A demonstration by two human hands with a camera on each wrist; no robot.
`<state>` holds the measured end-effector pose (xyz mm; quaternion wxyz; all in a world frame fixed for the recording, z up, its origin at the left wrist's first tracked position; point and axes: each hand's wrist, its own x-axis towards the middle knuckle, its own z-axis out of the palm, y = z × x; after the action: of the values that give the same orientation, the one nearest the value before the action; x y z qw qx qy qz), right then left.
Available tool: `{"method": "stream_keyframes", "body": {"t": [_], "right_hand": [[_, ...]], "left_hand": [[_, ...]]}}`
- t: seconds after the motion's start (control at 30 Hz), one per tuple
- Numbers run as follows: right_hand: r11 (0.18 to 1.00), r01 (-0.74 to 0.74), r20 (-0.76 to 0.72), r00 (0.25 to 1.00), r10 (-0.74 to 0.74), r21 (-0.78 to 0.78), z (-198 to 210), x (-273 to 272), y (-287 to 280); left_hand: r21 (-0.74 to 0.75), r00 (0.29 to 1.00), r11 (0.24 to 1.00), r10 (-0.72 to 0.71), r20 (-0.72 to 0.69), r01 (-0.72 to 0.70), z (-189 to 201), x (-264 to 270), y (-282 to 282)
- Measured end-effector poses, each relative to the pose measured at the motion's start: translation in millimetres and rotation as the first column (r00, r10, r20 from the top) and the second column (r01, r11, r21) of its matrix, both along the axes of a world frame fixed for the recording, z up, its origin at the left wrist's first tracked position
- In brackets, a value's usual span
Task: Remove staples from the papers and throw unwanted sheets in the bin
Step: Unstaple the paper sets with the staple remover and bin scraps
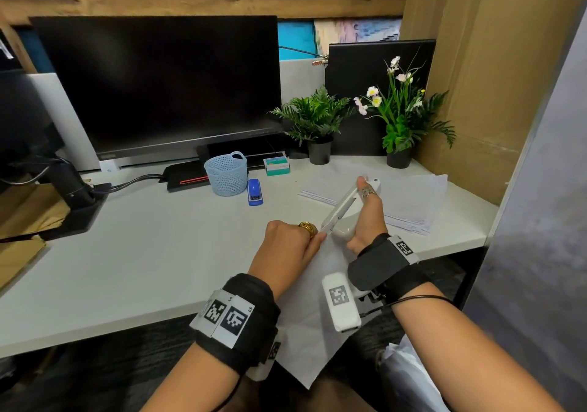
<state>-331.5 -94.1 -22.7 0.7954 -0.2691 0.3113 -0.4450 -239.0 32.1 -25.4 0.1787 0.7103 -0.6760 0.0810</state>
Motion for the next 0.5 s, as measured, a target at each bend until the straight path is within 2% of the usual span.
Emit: {"method": "stream_keyframes", "body": {"t": [0.2, 0.3, 0.37, 0.4, 0.43, 0.5], "right_hand": [[0.995, -0.057, -0.181, 0.983, 0.041, -0.084, -8.3, 9.6, -9.0], [0.974, -0.199, -0.257, 0.952, 0.165, -0.11, -2.0, 11.5, -22.4], [0.953, -0.281, -0.409, 0.888, 0.212, -0.115, 2.9, 8.9, -31.9], [0.939, -0.321, -0.562, 0.803, 0.201, -0.122, 2.2, 7.9, -38.2], [0.918, -0.366, -0.731, 0.667, 0.143, -0.154, 0.8, 6.5, -43.3], [0.818, -0.524, -0.944, 0.323, -0.067, -0.237, -1.8, 6.8, -46.4]], "left_hand": [[0.028, 1.0, 1.0, -0.003, -0.002, 0.003, -6.5, 4.3, -0.6], [0.035, 0.996, 0.999, 0.03, -0.086, -0.028, -10.9, 13.5, -4.0], [0.04, 0.992, 0.998, 0.051, -0.113, -0.047, -13.1, 18.8, -3.7], [0.044, 0.991, 0.997, 0.06, -0.116, -0.055, -13.5, 20.7, -2.8], [0.048, 0.991, 0.997, 0.065, -0.116, -0.059, -14.3, 22.7, -2.5], [0.05, 0.991, 0.997, 0.067, -0.118, -0.061, -15.2, 26.2, -1.8]]}}
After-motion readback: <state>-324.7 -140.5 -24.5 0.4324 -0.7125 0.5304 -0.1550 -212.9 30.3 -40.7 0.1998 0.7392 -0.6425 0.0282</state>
